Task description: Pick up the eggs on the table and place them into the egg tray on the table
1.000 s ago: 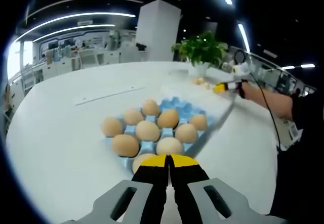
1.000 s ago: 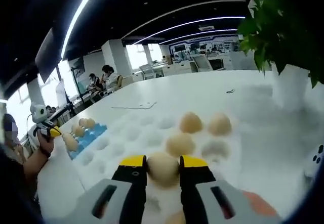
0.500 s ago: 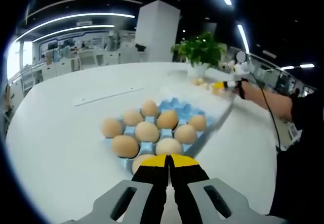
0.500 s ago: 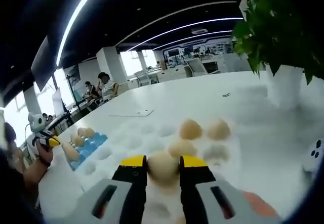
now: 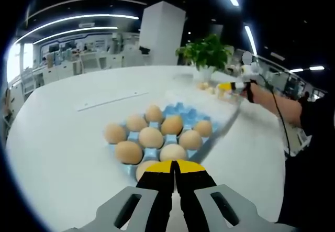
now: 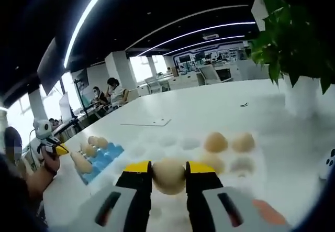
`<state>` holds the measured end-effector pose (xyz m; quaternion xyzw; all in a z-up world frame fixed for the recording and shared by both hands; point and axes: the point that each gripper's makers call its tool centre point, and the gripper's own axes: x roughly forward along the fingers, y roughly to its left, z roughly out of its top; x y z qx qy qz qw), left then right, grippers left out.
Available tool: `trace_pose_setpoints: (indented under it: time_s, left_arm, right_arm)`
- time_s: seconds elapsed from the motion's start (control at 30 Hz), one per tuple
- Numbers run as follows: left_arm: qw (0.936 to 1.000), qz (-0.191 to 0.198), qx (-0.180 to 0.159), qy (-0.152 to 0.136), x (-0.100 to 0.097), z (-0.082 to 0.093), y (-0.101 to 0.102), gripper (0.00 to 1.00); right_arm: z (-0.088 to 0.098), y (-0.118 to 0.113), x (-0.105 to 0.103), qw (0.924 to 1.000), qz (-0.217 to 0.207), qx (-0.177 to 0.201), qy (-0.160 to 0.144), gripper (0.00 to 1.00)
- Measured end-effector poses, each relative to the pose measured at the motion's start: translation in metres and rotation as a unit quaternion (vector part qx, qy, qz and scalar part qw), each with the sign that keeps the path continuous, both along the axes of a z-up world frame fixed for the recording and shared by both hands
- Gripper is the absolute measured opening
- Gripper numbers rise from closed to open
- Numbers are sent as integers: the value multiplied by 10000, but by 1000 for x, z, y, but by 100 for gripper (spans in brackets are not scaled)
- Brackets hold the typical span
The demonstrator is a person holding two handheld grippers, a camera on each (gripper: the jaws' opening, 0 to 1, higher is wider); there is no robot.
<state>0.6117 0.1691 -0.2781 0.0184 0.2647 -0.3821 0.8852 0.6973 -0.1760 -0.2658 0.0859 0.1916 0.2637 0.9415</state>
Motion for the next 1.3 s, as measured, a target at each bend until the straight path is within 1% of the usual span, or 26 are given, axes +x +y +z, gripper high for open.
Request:
trace_pose_setpoints:
  time_s: [0.13, 0.37, 0.57, 0.7, 0.9, 1.3]
  left_arm:
    - [10000, 8, -12, -6, 0, 1, 1, 1]
    - [10000, 8, -55, -5, 2, 2, 2, 1]
    - [10000, -8, -67, -17, 1, 3, 1, 1]
    - [10000, -17, -80, -21, 0, 3, 1, 1]
    - [9999, -21, -103, -22, 1, 3, 2, 1]
    - [9999, -32, -132, -35, 2, 4, 2, 1]
  right_arm:
    - [-1, 17, 1, 9999, 115, 108, 18, 25]
    - [2, 44, 2, 9994, 327, 93, -24, 25]
    - [7, 67, 3, 9987, 463, 187, -97, 25]
    - [6, 85, 4, 9980, 588, 228, -81, 25]
    - [4, 103, 4, 9970, 718, 285, -65, 25]
    - [9, 145, 2, 9935, 1065, 384, -79, 25]
